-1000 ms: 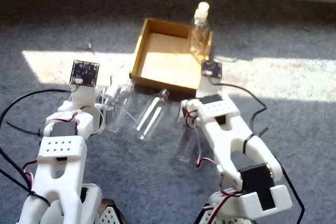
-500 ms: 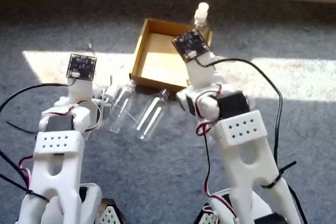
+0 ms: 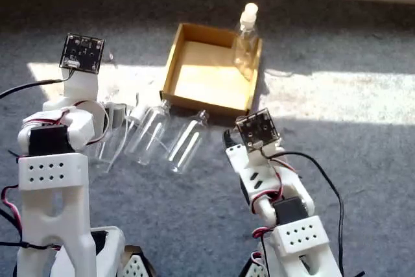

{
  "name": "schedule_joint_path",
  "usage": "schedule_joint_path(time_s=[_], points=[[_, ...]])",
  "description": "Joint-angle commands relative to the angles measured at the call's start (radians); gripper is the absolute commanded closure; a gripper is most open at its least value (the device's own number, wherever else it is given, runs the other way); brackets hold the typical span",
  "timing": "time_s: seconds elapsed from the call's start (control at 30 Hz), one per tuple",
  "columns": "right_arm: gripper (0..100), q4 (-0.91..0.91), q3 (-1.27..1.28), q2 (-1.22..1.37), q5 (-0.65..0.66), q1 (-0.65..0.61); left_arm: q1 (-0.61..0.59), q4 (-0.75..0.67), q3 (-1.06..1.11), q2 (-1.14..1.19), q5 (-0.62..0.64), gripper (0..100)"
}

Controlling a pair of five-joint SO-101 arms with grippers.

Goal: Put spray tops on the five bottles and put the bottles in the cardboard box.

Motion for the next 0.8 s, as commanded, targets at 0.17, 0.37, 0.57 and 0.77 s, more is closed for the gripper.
schedule_joint_path(time_s=[0.17, 0.37, 0.57, 0.77], points=[[99.4, -0.357, 0.298, -0.189, -0.008, 0.012, -0.002, 0.005, -0.05, -0.01, -0.003, 75], [99.5, -0.343, 0.355, -0.305, -0.008, 0.016, -0.022, -0.098, -0.07, 0.081, -0.002, 75], [99.5, -0.053, 0.274, -0.344, -0.005, 0.007, -0.062, -0.061, -0.341, 0.464, 0.06, 75], [99.5, 0.366, 0.047, -0.346, -0.003, -0.039, -0.091, 0.094, -0.754, 0.769, 0.104, 75]])
